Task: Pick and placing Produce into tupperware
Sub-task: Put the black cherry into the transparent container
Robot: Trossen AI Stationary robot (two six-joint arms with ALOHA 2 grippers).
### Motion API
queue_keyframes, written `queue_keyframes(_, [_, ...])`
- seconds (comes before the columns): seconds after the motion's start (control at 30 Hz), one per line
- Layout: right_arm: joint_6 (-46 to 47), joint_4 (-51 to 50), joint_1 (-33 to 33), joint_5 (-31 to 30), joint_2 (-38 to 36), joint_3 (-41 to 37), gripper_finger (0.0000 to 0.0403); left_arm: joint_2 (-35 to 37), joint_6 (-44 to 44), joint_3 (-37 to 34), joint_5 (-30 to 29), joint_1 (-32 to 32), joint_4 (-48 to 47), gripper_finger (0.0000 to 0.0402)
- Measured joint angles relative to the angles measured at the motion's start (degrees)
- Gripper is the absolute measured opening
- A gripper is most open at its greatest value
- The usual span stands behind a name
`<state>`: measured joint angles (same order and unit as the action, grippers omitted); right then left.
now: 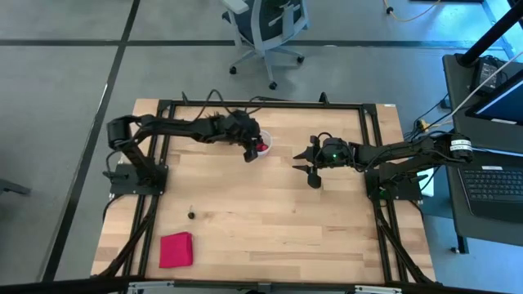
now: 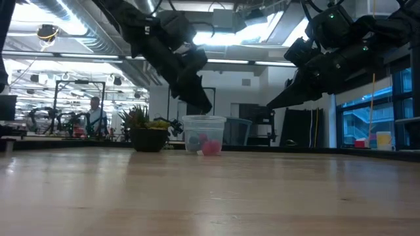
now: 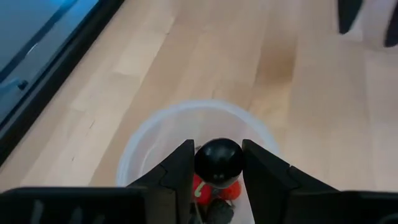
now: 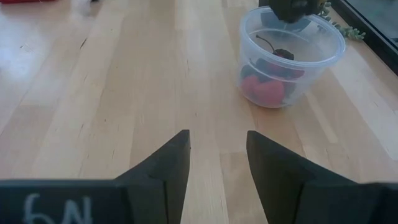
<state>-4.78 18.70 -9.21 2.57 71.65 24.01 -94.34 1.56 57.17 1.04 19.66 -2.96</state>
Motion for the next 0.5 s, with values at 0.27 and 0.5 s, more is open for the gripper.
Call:
queue_keyframes(0.27, [0.0,0.0,0.02,0.0,-0.01,0.0,0.0161,-1.23,0.02,0.0,-0.04,0.74,0.49,0.0121])
queue_keyframes(0.5, [0.0,0.0,0.0,0.0,-0.01,0.0,0.0161,-1.23,0.04,0.0,-0.02,0.66,0.48,0.0124])
